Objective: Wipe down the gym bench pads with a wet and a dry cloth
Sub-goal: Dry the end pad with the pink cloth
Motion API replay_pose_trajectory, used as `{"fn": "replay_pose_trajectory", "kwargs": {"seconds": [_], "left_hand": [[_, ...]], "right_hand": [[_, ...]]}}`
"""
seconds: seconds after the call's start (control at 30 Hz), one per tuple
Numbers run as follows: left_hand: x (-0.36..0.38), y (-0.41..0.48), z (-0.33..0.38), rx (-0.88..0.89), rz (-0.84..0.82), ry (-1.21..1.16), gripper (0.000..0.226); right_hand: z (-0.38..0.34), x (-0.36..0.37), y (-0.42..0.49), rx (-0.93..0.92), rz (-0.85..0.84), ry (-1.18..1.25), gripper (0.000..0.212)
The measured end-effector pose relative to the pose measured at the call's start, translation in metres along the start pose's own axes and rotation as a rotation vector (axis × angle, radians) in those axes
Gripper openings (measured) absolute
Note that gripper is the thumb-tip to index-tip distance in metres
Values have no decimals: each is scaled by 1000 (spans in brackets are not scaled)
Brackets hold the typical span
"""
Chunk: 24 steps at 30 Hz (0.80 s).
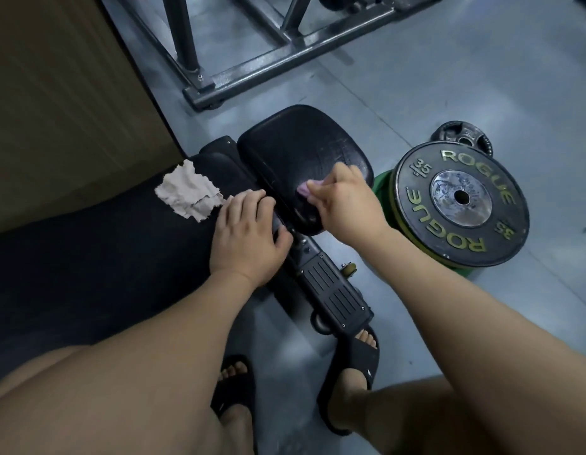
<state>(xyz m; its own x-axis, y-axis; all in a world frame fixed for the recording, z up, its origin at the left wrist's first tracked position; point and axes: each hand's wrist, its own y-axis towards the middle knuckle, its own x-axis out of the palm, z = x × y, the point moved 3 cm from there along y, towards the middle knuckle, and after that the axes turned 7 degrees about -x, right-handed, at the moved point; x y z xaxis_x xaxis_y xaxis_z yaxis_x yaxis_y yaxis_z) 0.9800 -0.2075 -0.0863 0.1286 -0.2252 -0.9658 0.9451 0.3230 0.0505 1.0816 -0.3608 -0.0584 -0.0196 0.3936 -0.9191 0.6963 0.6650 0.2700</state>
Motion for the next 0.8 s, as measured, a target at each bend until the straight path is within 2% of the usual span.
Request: {"fn": "replay_pose_trajectory", "kwargs": {"seconds": [0.13,0.27,0.33,0.53,0.63,0.8], "left_hand": [[1,2,-5,-2,47,-28,46],[2,4,-7,16,72,-42,46],[3,3,-8,17,76,-47,47],[6,4,-10,25,70,-47,50],[7,4,-10,19,81,-53,49],[8,4,-10,18,100,-69,45]], "right_hand": [[-9,7,2,119,54,-44,20],[-41,13,-37,-110,-118,-27,28],[-42,16,-38,-154,-162,-44,27],[-43,33,-5,-149,-86,-49,24],[-41,32,-14,-117,-26,9,18],[-32,11,-31,-73,121,111,21]]}}
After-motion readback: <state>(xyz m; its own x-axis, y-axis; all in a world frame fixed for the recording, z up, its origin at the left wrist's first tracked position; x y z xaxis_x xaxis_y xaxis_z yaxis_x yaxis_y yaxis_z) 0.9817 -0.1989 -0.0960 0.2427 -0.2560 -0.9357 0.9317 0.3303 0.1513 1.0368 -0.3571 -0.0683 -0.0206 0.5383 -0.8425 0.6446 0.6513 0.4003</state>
